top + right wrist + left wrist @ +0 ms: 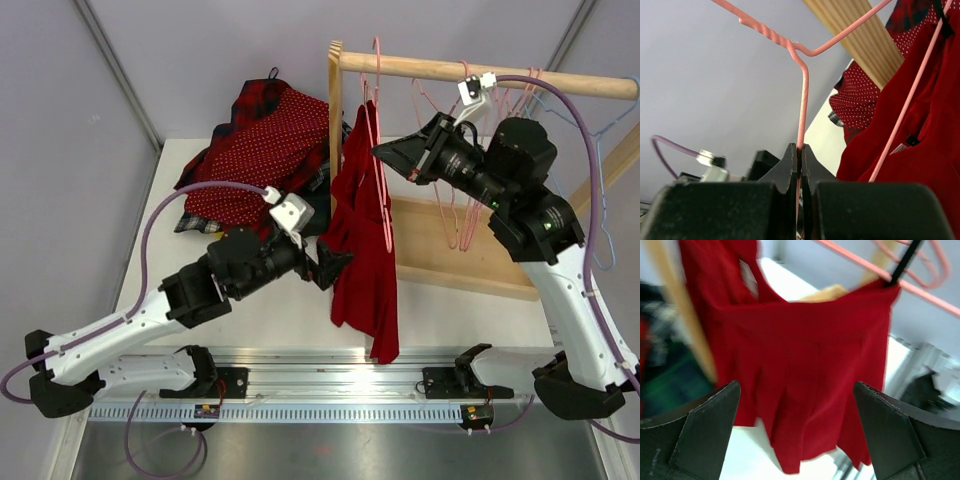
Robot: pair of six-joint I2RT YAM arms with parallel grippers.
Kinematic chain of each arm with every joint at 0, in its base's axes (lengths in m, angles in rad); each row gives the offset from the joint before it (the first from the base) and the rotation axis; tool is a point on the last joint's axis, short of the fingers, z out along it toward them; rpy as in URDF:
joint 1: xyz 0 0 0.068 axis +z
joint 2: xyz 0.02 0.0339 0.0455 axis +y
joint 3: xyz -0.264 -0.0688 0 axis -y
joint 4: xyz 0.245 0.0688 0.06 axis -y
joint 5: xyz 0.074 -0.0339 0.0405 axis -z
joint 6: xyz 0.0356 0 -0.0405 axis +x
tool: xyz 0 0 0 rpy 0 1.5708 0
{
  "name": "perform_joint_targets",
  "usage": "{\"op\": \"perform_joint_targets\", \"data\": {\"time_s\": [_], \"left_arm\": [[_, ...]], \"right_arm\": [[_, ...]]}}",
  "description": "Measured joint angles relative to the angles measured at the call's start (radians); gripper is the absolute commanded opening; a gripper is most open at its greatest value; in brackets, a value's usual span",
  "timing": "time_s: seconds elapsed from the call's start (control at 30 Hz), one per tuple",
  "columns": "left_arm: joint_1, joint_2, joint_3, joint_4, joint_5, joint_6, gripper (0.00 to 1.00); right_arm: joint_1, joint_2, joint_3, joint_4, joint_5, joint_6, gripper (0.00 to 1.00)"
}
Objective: Remove the skirt from the hanger
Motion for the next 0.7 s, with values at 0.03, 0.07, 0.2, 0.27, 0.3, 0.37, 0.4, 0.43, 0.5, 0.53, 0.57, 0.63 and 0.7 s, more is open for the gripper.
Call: {"op": "perform_joint_targets", "data": {"time_s": [0.03, 0.07, 0.2, 0.27, 0.3, 0.37, 0.4, 0.43, 0.5, 0.53, 0.57, 0.63, 0.7], "left_arm": [[-0.017, 0.006, -0.015, 0.024, 0.021, -0.011, 0.99], [-0.036, 0.015, -0.026, 0.046, 0.037, -0.018, 0.99], [-0.130, 0.083, -0.045, 0.140, 0.062, -0.034, 0.99], [-0.155, 0.128, -0.045, 0.184, 0.066, -0.039, 0.99], [-0.163, 0.150, -0.043, 0.202, 0.067, -0.041, 0.99], [-0.173, 0.188, -0.035, 0.227, 0.067, -0.043, 0.99], [-0.178, 0.208, -0.024, 0.235, 0.066, -0.045, 0.99], [-0.182, 0.226, -0.010, 0.240, 0.062, -0.045, 0.99], [-0.194, 0.262, 0.029, 0.251, 0.042, -0.044, 0.97], [-0.200, 0.278, 0.050, 0.256, 0.019, -0.040, 0.96], [-0.204, 0.291, 0.069, 0.265, -0.005, -0.037, 0.88], [-0.210, 0.304, 0.086, 0.295, -0.039, -0.028, 0.72], [-0.213, 0.317, 0.098, 0.321, -0.074, -0.021, 0.49]], "right_arm": [[0.001, -0.013, 0.002, 0.000, 0.000, 0.000, 0.00], [0.002, -0.024, 0.005, -0.001, 0.000, 0.001, 0.00], [0.002, -0.048, 0.013, -0.003, -0.001, 0.007, 0.00], [0.002, -0.051, 0.013, -0.004, -0.001, 0.011, 0.00], [0.002, -0.051, 0.013, -0.004, -0.001, 0.013, 0.00], [0.002, -0.051, 0.013, -0.005, 0.000, 0.018, 0.00], [0.002, -0.053, 0.013, -0.006, 0.000, 0.019, 0.00], [0.002, -0.054, 0.013, -0.010, 0.000, 0.019, 0.00], [0.002, -0.062, 0.013, -0.021, 0.000, 0.024, 0.00], [0.002, -0.067, 0.013, -0.024, 0.000, 0.026, 0.00], [0.002, -0.074, 0.013, -0.026, 0.001, 0.026, 0.00], [0.002, -0.087, 0.013, -0.029, 0.001, 0.029, 0.00], [0.002, -0.100, 0.013, -0.031, 0.001, 0.033, 0.00]]}}
